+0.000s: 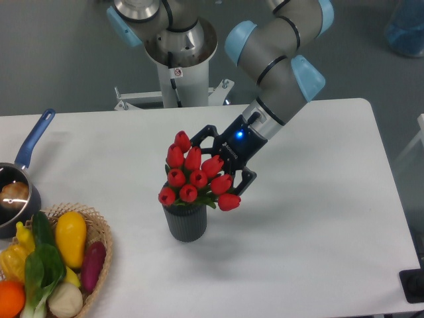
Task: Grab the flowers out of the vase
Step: 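Close the gripper around the tulip stems just below the blooms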
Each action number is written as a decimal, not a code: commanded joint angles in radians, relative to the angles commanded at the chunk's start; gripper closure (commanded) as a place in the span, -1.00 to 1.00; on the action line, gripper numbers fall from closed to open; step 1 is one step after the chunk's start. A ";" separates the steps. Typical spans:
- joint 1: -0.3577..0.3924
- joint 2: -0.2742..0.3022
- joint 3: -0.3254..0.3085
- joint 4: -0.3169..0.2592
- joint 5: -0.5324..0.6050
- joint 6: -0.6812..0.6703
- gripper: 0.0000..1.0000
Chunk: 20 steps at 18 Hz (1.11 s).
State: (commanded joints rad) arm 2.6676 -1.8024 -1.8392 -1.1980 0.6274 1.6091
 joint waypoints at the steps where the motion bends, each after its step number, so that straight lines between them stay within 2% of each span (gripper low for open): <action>1: 0.002 0.000 0.000 0.000 0.002 0.003 -0.14; 4: 0.006 0.002 0.000 -0.002 0.002 0.003 0.61; 6: 0.005 0.005 0.000 0.000 0.002 0.000 0.97; 15: 0.017 0.011 0.000 -0.003 -0.003 -0.006 1.00; 20: 0.018 0.043 0.000 -0.011 -0.018 -0.029 1.00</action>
State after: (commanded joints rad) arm 2.6860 -1.7596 -1.8392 -1.2088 0.6091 1.5801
